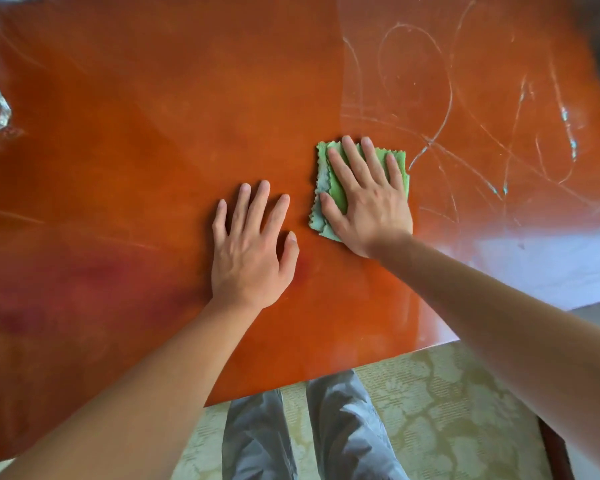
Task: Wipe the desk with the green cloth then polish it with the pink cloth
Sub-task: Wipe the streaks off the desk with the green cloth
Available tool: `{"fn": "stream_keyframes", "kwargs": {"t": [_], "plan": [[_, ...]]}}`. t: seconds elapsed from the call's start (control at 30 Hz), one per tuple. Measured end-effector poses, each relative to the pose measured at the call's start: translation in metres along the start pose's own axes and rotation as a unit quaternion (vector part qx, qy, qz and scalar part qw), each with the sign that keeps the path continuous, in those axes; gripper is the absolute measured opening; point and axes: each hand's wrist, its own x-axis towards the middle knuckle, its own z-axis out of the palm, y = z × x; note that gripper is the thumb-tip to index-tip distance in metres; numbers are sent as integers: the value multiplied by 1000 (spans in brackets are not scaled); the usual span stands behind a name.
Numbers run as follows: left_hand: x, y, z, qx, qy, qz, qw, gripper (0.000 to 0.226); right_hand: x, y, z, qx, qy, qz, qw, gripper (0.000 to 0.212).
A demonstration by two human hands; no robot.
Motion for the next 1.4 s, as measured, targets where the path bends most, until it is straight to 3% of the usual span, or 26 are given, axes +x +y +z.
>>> {"fn": "stream_keyframes", "kwargs": {"t": [0.17,0.4,0.63,0.73,0.97,1.4], "plan": [[1,0,-4,5,-13,-8,1000,59,39,1,-3,4,-2,1,1000,71],[2,5,-10,-5,-34,-21,999,60,5,3,1,20,-2,-12,1000,68],[28,21,-17,-62,33,-80,994,44,-21,10,6,8,-6,-35,999,69],[58,20,-17,-44,16,-70,996,43,-16,12,7,7,1,-46,999,70],[122,25,-9,-21,-25,-64,997,53,25,20,2,11,18,-60,998,75],[118,28,-1,-41,28,-63,997,52,121,28,-11,1,8,-70,998,76]]}}
